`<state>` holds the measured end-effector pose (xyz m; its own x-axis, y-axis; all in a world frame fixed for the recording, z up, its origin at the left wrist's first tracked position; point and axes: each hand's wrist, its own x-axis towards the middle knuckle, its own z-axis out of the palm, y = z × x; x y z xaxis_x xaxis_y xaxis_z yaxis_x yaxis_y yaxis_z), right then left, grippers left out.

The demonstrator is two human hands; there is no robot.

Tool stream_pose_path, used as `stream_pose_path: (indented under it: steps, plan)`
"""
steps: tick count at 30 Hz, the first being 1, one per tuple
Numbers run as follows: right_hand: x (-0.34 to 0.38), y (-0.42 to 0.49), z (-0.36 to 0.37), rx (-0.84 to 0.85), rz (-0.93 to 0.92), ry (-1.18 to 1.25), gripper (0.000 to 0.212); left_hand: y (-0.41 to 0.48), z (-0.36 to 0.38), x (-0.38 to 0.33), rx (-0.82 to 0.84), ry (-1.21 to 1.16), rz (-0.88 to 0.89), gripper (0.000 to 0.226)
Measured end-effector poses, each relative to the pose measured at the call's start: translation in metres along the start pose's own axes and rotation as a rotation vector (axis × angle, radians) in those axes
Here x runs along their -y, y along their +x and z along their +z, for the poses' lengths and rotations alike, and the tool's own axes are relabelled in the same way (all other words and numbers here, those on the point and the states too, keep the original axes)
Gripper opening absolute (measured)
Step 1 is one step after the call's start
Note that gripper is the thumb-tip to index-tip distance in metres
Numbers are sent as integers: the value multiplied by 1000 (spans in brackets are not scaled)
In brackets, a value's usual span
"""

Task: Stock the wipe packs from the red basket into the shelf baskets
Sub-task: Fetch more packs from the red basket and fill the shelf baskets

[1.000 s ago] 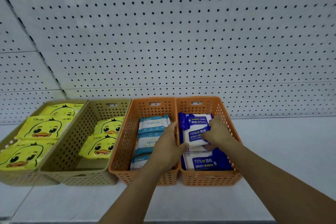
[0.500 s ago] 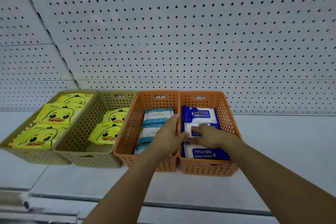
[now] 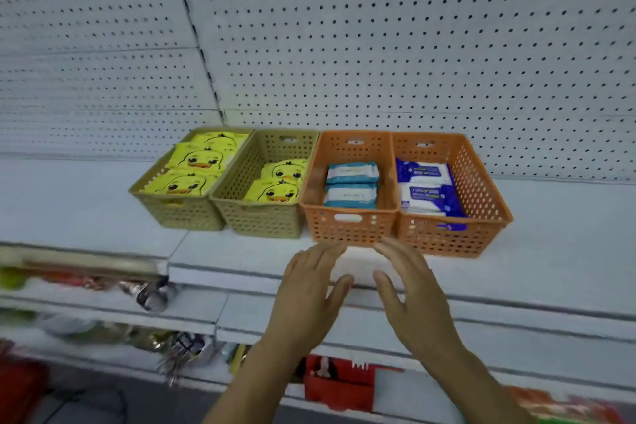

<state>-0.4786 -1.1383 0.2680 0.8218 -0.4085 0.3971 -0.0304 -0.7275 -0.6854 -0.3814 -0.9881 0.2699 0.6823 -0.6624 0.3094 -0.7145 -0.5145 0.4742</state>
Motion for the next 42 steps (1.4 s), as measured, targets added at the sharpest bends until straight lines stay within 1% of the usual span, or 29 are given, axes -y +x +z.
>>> stream_pose_path:
  steps: [4,7,9,12,16,19,24,29,34,39,42]
  plan:
    - [47,-70,48,80,67,70,35,-102,-31,33,15,-72,-167,47]
    - [86,-123,88,125,63,101,35,-185,-54,61,-7,-111,-268,45]
    - [113,-156,115,213,78,121,35,-239,-70,81,-34,-124,-340,41]
    - [144,-192,154,370,41,54,36,-307,-92,109,-65,-147,-443,39]
    - [185,-218,200,543,38,40,33,-368,-120,145,-17,-152,-589,42]
    - [211,-222,237,654,21,18,31,-395,-137,177,60,-109,-664,42]
    - [249,-210,313,802,-41,-33,32,-420,-175,241,29,-116,-779,44]
    - [296,-187,407,914,-48,-15,35,-434,-222,334,48,-113,-862,42]
    - [354,-159,491,954,19,53,35,-448,-275,424,98,-114,-941,38]
    - [409,-138,563,971,52,101,32,-461,-316,499,28,-208,-1016,33]
    - [435,-132,603,988,102,133,30,-474,-333,543,28,-265,-1069,30]
